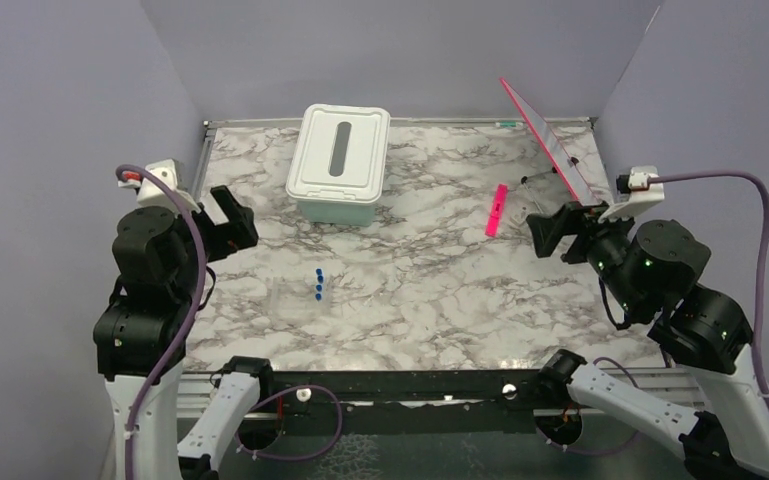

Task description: Organize the chemistry lab equipment

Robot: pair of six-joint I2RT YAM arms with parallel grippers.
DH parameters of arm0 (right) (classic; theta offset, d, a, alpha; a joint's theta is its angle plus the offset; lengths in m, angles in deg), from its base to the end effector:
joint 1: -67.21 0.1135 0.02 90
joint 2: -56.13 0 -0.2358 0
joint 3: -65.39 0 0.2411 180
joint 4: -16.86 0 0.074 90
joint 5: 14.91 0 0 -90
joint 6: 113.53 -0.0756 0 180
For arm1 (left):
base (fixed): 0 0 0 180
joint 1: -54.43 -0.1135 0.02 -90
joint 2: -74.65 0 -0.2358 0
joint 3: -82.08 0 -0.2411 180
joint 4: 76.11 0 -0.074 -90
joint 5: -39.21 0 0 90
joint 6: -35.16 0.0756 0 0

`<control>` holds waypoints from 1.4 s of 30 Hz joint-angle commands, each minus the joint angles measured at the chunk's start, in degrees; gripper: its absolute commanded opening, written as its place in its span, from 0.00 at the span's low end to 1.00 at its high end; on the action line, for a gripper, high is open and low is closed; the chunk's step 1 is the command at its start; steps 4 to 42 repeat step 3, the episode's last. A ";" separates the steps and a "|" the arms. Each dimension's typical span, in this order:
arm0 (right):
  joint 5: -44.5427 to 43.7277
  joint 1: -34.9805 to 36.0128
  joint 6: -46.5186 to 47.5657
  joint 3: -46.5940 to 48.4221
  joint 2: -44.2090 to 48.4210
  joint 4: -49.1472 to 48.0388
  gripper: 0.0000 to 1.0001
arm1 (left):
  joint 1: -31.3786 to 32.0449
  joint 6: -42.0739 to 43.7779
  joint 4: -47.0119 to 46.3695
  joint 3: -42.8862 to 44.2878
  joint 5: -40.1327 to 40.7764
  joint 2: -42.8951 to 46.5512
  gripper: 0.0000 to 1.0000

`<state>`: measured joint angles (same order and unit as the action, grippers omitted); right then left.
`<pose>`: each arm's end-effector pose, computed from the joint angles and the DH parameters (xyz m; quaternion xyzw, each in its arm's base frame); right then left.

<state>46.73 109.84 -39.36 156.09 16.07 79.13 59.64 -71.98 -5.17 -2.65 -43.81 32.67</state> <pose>0.1200 0.0617 0.4233 -0.0236 0.7669 0.1334 0.6273 0.1312 -0.0027 0.4193 -0.1195 0.7976 -0.0660 0.5875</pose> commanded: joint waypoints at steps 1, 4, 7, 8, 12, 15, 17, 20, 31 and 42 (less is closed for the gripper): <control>-0.95 -0.18 -1.15 -2.07 0.74 2.04 0.84 | -0.20 -0.45 2.00 0.56 2.55 1.23 0.99; -0.64 -0.18 -1.44 -2.65 0.67 2.04 0.84 | -0.20 -0.26 2.15 0.72 2.49 1.43 0.99; -0.64 -0.18 -1.44 -2.65 0.67 2.04 0.84 | -0.20 -0.26 2.15 0.72 2.49 1.43 0.99; -0.64 -0.18 -1.44 -2.65 0.67 2.04 0.84 | -0.20 -0.26 2.15 0.72 2.49 1.43 0.99; -0.64 -0.18 -1.44 -2.65 0.67 2.04 0.84 | -0.20 -0.26 2.15 0.72 2.49 1.43 0.99; -0.64 -0.18 -1.44 -2.65 0.67 2.04 0.84 | -0.20 -0.26 2.15 0.72 2.49 1.43 0.99; -0.64 -0.18 -1.44 -2.65 0.67 2.04 0.84 | -0.20 -0.26 2.15 0.72 2.49 1.43 0.99; -0.64 -0.18 -1.44 -2.65 0.67 2.04 0.84 | -0.20 -0.26 2.15 0.72 2.49 1.43 0.99; -0.64 -0.18 -1.44 -2.65 0.67 2.04 0.84 | -0.20 -0.26 2.15 0.72 2.49 1.43 0.99; -0.64 -0.18 -1.44 -2.65 0.67 2.04 0.84 | -0.20 -0.26 2.15 0.72 2.49 1.43 0.99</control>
